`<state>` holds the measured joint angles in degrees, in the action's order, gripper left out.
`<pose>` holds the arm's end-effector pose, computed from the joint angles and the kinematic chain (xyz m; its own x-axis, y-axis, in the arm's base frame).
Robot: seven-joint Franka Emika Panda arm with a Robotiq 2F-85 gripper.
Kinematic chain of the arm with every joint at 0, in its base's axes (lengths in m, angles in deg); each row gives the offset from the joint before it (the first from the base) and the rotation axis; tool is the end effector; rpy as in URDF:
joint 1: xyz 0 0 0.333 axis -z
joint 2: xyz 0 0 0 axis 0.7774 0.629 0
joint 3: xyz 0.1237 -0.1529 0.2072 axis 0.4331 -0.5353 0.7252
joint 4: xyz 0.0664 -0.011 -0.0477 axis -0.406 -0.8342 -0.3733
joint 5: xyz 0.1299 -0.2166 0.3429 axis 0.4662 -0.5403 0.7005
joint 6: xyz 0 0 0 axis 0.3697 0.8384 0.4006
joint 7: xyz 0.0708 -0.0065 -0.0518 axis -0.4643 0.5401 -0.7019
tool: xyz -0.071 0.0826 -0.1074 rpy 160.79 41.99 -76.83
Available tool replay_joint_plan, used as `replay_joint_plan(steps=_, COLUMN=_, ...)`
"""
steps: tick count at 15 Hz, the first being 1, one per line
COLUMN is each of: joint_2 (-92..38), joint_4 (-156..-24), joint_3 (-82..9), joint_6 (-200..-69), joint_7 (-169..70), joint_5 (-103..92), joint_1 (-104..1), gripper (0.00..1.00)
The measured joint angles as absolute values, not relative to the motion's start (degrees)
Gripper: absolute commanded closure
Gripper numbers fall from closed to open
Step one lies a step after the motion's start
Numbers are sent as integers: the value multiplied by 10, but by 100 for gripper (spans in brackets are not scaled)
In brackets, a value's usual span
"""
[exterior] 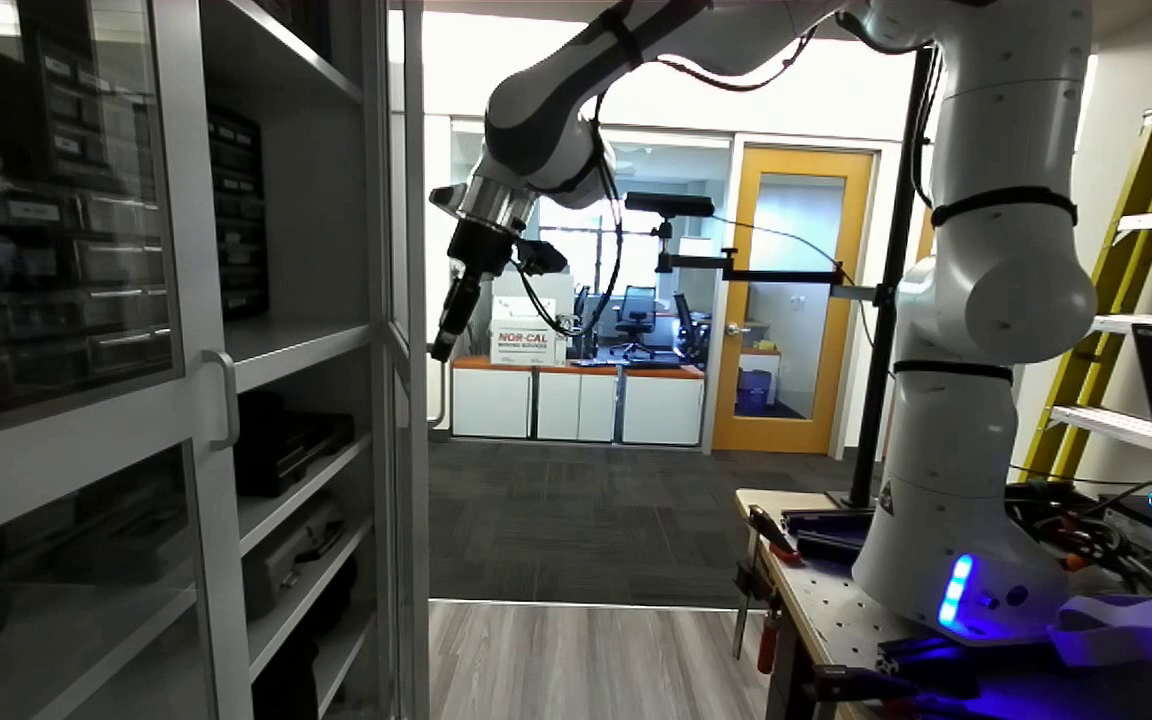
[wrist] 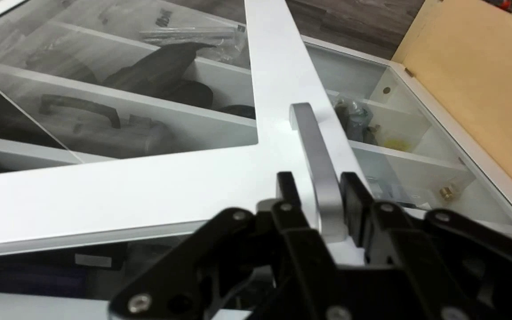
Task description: Open the right side of the cabinet drawer
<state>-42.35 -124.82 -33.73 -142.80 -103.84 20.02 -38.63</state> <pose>0.5778 -0.1278 0.2978 0.8797 0.3090 0.3613 0.3461 -0.9373 -0.0409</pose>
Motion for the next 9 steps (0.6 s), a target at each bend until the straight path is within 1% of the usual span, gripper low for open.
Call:
replay_joint_plan(steps=6, joint_2=-453, joint_4=-1266, joint_3=-391, joint_6=-1360, joint_7=-973, joint_5=107, joint_1=-386, gripper=3)
replay_joint_plan(steps=7, joint_2=-455, joint_4=-1266, joint_3=-397, joint_6=-1350, joint_7=-958, joint_5=84, joint_1=-386, gripper=1)
replay_joint_plan(steps=9, joint_2=-458, joint_4=-1267, joint_3=-409, joint_6=-1334, joint_7=-932, joint_5=47, joint_1=-386, gripper=0)
